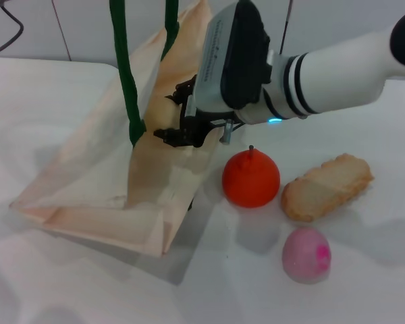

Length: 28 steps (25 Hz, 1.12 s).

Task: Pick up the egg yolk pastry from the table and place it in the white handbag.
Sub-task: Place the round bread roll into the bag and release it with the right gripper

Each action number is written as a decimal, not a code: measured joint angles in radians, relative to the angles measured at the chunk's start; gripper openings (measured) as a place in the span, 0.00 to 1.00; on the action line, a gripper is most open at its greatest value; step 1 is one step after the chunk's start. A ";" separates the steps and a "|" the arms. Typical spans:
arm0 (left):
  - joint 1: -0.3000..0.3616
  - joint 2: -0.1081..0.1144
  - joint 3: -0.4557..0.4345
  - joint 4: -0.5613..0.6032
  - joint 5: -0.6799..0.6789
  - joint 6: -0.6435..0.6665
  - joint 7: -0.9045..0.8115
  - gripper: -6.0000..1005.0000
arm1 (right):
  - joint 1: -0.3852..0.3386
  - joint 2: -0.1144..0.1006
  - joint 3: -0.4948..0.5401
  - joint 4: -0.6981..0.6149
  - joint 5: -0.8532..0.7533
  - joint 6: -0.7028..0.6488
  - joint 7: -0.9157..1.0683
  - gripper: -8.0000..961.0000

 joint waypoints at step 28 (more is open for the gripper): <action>0.092 0.005 -0.002 -0.001 -0.086 -0.036 -0.001 0.26 | -0.098 -0.015 -0.163 -0.191 0.105 -0.130 -0.050 0.79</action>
